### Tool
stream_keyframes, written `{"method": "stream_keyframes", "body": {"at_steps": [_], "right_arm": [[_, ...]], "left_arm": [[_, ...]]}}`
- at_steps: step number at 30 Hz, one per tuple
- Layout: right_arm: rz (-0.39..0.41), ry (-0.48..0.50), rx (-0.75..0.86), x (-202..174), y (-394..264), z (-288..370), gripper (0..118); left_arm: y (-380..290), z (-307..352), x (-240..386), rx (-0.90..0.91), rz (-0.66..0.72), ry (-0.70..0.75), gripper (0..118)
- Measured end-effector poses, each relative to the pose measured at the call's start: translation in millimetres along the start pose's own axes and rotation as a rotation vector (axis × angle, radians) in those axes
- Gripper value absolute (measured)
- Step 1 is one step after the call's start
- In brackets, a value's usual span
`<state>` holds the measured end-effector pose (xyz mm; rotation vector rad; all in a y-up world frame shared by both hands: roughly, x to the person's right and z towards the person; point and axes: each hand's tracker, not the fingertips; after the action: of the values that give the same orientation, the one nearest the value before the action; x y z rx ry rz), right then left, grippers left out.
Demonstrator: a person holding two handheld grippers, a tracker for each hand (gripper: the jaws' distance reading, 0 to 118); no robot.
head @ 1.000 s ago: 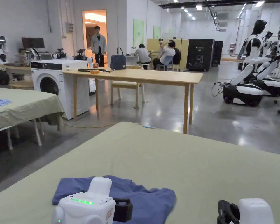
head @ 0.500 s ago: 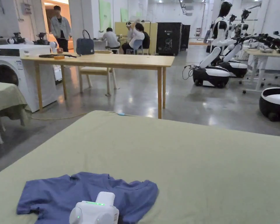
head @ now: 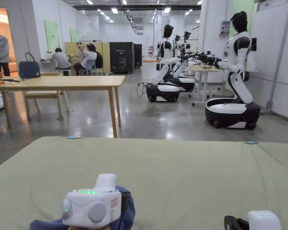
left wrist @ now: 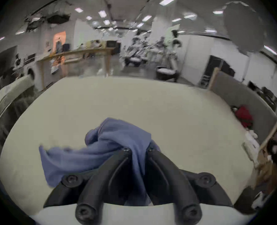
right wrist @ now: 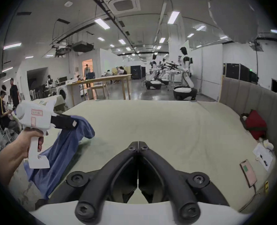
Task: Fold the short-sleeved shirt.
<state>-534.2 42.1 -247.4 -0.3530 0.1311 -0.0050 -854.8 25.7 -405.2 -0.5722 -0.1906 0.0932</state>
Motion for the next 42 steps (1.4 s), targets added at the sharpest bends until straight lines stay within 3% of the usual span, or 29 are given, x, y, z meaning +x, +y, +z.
{"method": "stream_keyframes", "body": {"at_steps": [3, 8, 15, 18, 19, 20, 22, 23, 24, 29, 33, 35, 36, 37, 38, 40, 42], "right_arm": [[-0.007, -0.071, 0.028, 38.6, 7.3, 20.0, 0], [-0.034, -0.171, 0.044, 102.7, 10.1, 41.4, 0], [-0.082, -0.272, 0.039, 172.8, -4.5, 55.0, 0], [-0.085, -0.295, 0.032, 188.7, -9.0, 57.9, 0], [-0.086, -0.297, 0.03, 191.0, -9.8, 58.0, 0], [-0.088, -0.294, 0.028, 192.9, -10.0, 58.4, 0], [-0.087, -0.282, 0.027, 191.3, -9.6, 57.3, 0], [-0.084, -0.27, 0.029, 186.5, -8.9, 54.7, 0], [-0.078, -0.262, 0.031, 182.7, -7.9, 52.9, 0], [-0.05, -0.191, 0.054, 146.9, -1.2, 41.2, 0], [-0.034, -0.113, 0.049, 109.2, 1.4, 29.8, 0], [-0.026, -0.081, 0.053, 92.8, 0.7, 27.1, 0], [-0.025, -0.069, 0.049, 84.9, 0.8, 25.5, 0], [-0.023, -0.058, 0.046, 78.3, 0.6, 24.3, 0], [-0.019, -0.047, 0.043, 71.6, 0.2, 23.1, 0], [-0.013, -0.031, 0.036, 61.0, -1.0, 21.5, 0], [-0.01, -0.024, 0.032, 54.9, -1.6, 20.0, 0]], "left_arm": [[29.8, -4.5, 86.3, 0.058, -0.086, -0.113, 8], [25.3, -47.1, 218.1, -0.005, -0.19, -0.284, 8], [-69.1, -172.5, 313.2, -0.321, -0.283, -0.217, 9], [-87.5, -187.5, 316.3, -0.32, -0.273, -0.193, 9], [-86.5, -185.6, 314.5, -0.311, -0.267, -0.189, 13], [-83.5, -180.4, 311.7, -0.285, -0.259, -0.2, 34], [-73.0, -158.4, 299.4, -0.232, -0.266, -0.214, 111], [-70.9, -132.6, 283.5, -0.162, -0.169, -0.238, 116], [-56.2, -114.7, 275.4, -0.042, -0.294, -0.207, 113], [-44.8, 43.1, 185.2, 0.227, -0.285, -0.053, 115], [-63.1, 136.9, 91.4, 0.265, -0.19, 0.163, 116], [-73.9, 160.5, 53.3, 0.232, -0.1, 0.215, 112], [-79.2, 166.9, 35.6, 0.196, -0.07, 0.215, 98], [-82.0, 168.3, 20.8, 0.155, -0.048, 0.19, 59], [-85.6, 167.3, 9.4, 0.132, -0.023, 0.151, 0], [-91.1, 160.8, -2.7, 0.15, -0.075, 0.276, 0], [-96.0, 151.9, -15.7, 0.065, -0.061, 0.264, 0]]}}
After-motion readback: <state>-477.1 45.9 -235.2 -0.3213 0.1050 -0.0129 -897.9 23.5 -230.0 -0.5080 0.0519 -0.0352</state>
